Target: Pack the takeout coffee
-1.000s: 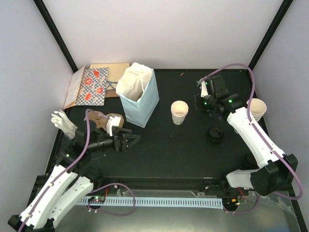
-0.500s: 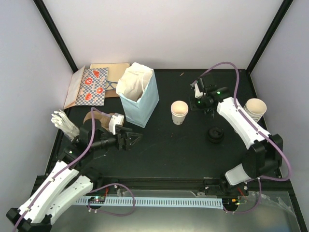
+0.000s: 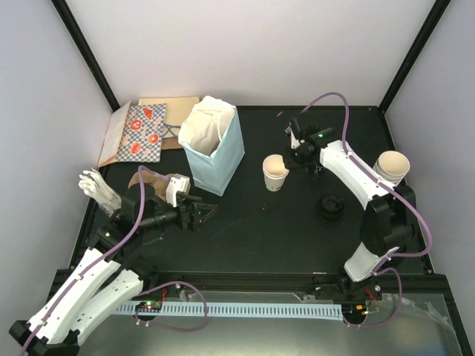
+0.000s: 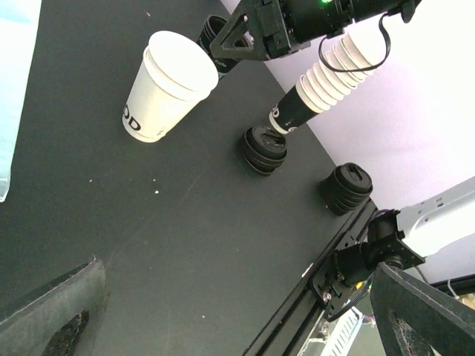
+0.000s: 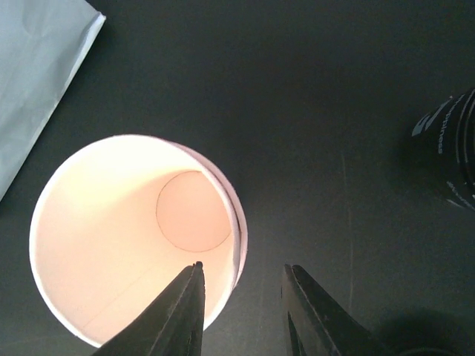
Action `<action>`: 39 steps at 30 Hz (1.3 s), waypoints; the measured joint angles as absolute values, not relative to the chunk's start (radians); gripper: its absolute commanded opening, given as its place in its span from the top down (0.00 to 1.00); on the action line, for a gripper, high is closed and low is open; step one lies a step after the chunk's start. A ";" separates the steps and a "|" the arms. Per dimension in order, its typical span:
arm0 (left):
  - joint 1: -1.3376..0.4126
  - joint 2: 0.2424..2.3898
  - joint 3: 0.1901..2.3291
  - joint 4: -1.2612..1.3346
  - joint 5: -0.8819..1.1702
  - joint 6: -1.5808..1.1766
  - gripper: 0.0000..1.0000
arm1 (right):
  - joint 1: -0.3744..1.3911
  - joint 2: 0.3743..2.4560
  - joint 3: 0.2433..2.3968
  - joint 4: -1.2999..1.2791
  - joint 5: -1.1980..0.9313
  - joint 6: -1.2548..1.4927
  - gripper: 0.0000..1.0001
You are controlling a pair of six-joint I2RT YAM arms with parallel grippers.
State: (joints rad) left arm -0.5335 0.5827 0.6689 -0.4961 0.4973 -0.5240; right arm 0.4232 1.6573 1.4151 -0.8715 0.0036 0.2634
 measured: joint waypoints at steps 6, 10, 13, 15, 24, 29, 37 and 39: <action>-0.534 0.583 0.669 -0.509 0.496 -0.511 0.01 | 0.430 1.701 1.449 -0.870 0.037 0.268 0.70; -0.535 0.583 0.669 -0.512 0.495 -0.505 0.01 | 0.439 1.732 1.460 -0.872 0.049 0.270 0.72; -0.535 0.583 0.669 -0.519 0.492 -0.501 0.01 | 0.445 1.752 1.470 -0.873 0.052 0.270 0.73; -0.535 0.583 0.669 -0.526 0.490 -0.498 0.01 | 0.448 1.760 1.475 -0.873 0.056 0.270 0.75; -0.535 0.583 0.669 -0.532 0.482 -0.487 0.01 | 0.459 1.773 1.492 -0.879 0.080 0.274 0.89; -0.535 0.583 0.669 -0.534 0.478 -0.482 0.01 | 0.464 1.774 1.499 -0.889 0.094 0.279 0.99; -0.535 0.576 0.669 -0.543 0.473 -0.478 0.01 | 0.466 1.774 1.544 -0.931 0.105 0.278 0.99; -0.535 0.570 0.669 -0.545 0.472 -0.475 0.01 | 0.466 1.771 1.557 -0.943 0.107 0.278 0.99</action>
State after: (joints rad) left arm -0.5346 0.5705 0.6693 -0.5446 0.4717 -0.4751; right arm 0.4664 1.7710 1.5574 -0.9432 0.1066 0.2783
